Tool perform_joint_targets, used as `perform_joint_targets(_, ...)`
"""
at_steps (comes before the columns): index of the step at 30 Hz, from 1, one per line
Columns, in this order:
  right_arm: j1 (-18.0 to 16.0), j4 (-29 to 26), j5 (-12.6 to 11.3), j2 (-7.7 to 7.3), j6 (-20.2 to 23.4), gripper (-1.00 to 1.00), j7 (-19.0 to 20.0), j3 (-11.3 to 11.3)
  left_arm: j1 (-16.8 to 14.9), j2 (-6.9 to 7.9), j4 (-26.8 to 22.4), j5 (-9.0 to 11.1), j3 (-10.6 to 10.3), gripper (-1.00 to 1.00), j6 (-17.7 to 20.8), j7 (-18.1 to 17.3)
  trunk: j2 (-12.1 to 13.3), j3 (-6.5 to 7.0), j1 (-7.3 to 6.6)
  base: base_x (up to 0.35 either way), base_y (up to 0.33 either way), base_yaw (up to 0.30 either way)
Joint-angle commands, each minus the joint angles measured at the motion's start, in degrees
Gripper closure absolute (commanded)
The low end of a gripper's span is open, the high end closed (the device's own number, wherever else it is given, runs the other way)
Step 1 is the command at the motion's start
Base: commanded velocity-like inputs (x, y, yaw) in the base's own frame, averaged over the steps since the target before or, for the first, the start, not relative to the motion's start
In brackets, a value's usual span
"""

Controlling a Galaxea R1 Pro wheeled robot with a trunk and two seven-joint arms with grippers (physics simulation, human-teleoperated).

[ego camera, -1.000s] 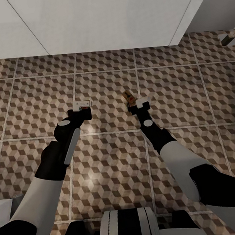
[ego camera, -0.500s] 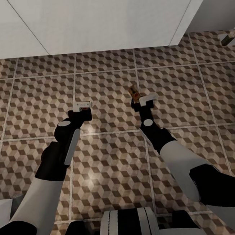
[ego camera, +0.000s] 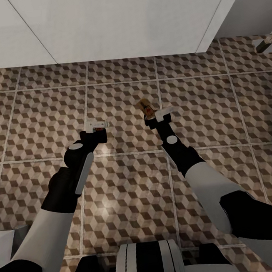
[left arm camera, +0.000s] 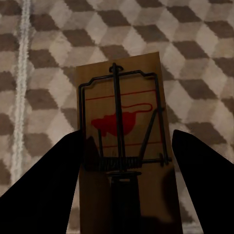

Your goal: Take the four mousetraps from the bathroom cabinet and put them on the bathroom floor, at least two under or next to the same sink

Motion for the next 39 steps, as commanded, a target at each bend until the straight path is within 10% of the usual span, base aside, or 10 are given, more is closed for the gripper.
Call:
perform_joint_targets(1,-0.03,0.01,0.33,0.00,-0.08,1.00,1.70,0.04,0.07,0.03,0.01,0.60,-0.08,1.00,0.19,0.47,-0.01,-0.03,-0.01,0.000,0.000,0.000)
perform_joint_targets(17,0.09,-0.05,0.45,0.00,-0.01,1.00,6.93,-0.01,0.23,-0.32,4.41,-0.58,-0.33,1.00,-10.50,0.43,-0.01,-0.03,-0.01,0.000,0.000,0.000)
perform_joint_targets(21,0.11,-0.01,0.41,0.00,0.09,1.00,6.95,0.03,0.24,-1.00,7.04,-4.20,-0.33,1.00,-11.92,0.48,-0.01,-0.03,-0.01,0.000,0.000,0.000)
perform_joint_targets(29,0.06,0.49,0.31,0.00,0.32,1.00,6.95,0.07,0.05,-4.99,22.90,-18.46,-0.19,1.00,-24.41,0.53,-0.01,-0.03,-0.01,0.000,0.000,0.000)
perform_joint_targets(39,0.08,0.87,0.29,0.00,0.35,1.00,6.95,0.07,-0.25,-5.66,24.30,-20.52,-0.15,1.00,-26.30,0.63,-0.01,-0.03,-0.01,0.000,0.000,0.000)
